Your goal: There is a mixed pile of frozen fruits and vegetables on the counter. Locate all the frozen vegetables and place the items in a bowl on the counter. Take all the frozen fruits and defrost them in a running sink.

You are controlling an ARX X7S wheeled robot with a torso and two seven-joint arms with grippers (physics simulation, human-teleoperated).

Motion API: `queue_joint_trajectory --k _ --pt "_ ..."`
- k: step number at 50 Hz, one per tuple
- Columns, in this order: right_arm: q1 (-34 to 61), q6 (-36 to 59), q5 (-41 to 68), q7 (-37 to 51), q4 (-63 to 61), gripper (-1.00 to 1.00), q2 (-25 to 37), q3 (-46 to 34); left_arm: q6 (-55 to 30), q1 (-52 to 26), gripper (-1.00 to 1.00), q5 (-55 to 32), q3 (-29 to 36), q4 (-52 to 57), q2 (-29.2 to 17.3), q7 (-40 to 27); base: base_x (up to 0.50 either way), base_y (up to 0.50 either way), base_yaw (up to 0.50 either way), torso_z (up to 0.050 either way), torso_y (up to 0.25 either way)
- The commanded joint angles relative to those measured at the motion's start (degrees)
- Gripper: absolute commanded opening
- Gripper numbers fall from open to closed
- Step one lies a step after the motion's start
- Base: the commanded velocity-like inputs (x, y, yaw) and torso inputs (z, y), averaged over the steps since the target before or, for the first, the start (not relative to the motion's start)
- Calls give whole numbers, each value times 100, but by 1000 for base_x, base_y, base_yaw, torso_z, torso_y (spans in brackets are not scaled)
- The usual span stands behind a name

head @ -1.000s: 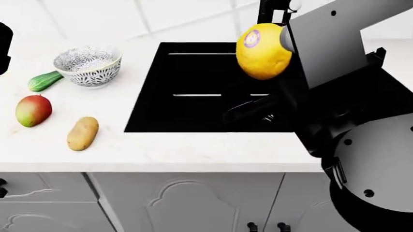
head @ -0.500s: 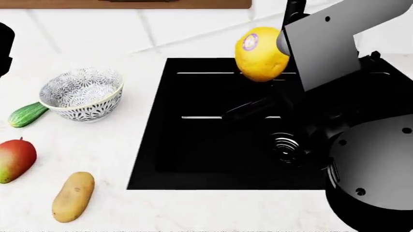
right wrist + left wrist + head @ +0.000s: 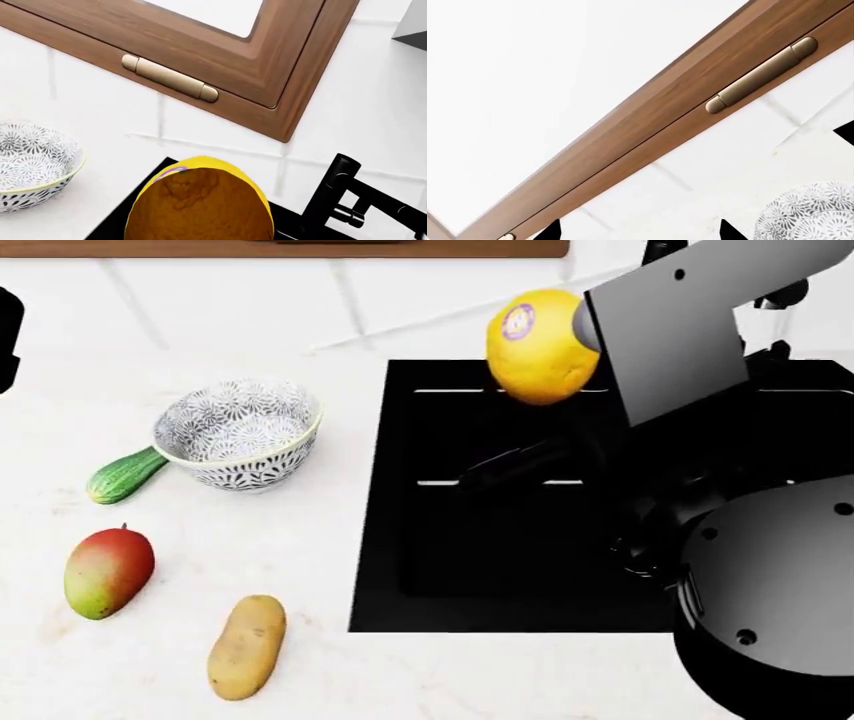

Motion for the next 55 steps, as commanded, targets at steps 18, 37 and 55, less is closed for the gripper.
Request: queue_joint_trajectory --k 18,37,55 --pt "9 53 -75 24 -7 -100 73 69 24 23 100 -12 -3 37 -19 -18 0 193 0 0 0" --pt "71 -24 120 301 85 -100 175 126 12 11 100 15 -7 15 -1 0 341 0 0 0 1" --pt "139 79 671 398 361 -100 17 -42 8 7 100 5 -26 37 -62 1 338 0 0 0 2"
